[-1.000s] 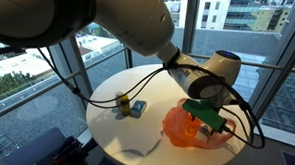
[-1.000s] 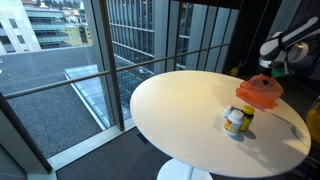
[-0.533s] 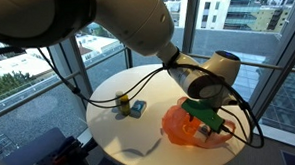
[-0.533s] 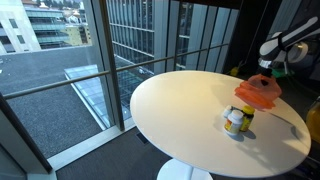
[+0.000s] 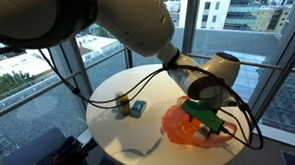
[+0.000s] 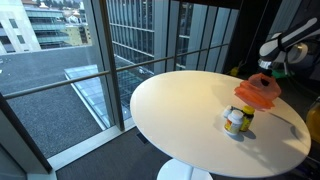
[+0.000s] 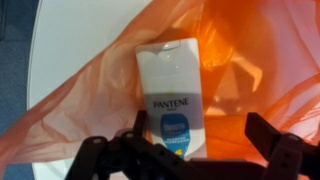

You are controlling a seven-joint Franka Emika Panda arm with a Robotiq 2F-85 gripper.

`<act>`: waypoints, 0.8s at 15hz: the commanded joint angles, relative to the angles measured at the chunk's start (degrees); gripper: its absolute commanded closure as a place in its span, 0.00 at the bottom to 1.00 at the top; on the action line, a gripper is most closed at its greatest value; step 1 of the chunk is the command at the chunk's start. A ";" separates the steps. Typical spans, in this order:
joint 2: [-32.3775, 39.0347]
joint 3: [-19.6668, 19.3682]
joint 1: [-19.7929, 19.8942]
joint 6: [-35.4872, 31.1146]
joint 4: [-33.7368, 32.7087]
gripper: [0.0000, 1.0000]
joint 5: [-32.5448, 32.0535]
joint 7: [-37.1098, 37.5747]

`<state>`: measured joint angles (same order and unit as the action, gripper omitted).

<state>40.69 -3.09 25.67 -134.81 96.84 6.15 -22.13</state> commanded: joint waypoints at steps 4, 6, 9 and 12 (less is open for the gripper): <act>0.79 0.59 1.14 1.48 -2.22 0.31 1.57 -1.93; 0.50 0.65 1.26 1.51 -2.21 0.42 1.68 -2.05; -0.06 0.77 1.51 1.34 -2.18 0.66 1.92 -2.32; -0.56 0.75 1.54 1.02 -1.97 0.75 2.41 -2.46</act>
<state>40.84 -3.11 26.07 -134.81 95.79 6.89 -22.60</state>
